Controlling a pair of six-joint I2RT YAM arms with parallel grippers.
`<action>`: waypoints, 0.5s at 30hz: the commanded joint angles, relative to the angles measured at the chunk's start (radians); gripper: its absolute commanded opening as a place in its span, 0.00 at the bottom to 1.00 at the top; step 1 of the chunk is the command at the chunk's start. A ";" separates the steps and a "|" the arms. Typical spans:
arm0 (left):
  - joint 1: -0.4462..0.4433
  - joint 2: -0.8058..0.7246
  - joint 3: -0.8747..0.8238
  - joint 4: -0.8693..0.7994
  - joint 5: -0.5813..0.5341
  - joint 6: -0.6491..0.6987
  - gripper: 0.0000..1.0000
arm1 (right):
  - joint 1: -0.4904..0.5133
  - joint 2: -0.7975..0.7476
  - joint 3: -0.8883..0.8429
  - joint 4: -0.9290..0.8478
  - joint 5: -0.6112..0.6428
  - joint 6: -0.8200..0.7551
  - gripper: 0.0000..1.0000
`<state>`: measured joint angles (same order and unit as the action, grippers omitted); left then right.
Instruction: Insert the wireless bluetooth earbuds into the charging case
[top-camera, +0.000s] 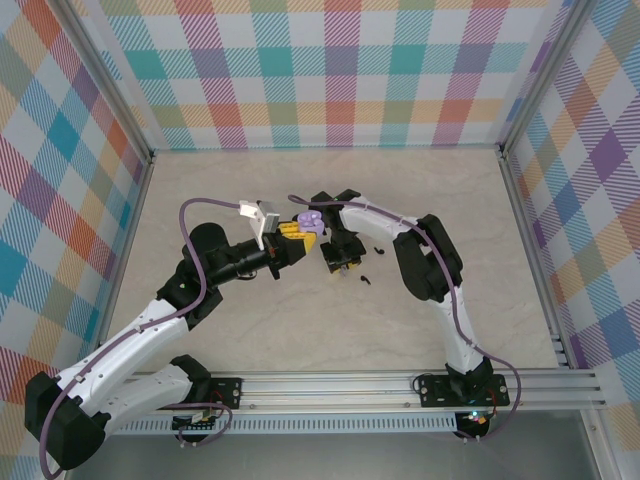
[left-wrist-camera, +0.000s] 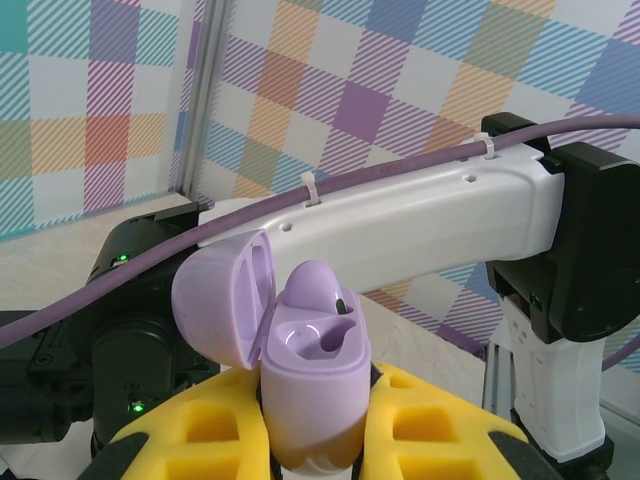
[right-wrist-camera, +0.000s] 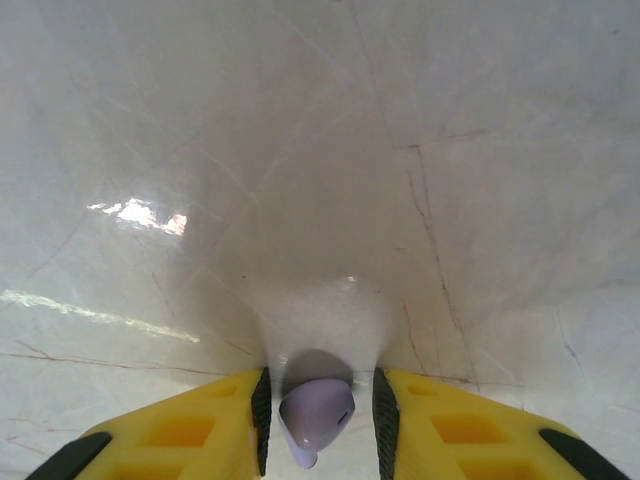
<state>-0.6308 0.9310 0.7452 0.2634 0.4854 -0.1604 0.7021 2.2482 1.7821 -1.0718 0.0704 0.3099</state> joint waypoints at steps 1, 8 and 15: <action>-0.012 -0.007 0.011 0.030 -0.002 -0.002 0.16 | 0.010 0.027 0.004 -0.021 0.003 0.021 0.34; -0.012 -0.006 0.009 0.030 -0.004 -0.002 0.16 | 0.010 0.039 -0.013 0.001 -0.010 0.029 0.33; -0.012 -0.006 0.008 0.029 -0.007 -0.001 0.16 | 0.010 0.039 -0.030 0.001 -0.003 0.043 0.30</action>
<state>-0.6308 0.9314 0.7452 0.2638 0.4847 -0.1604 0.7029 2.2490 1.7802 -1.0698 0.0708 0.3325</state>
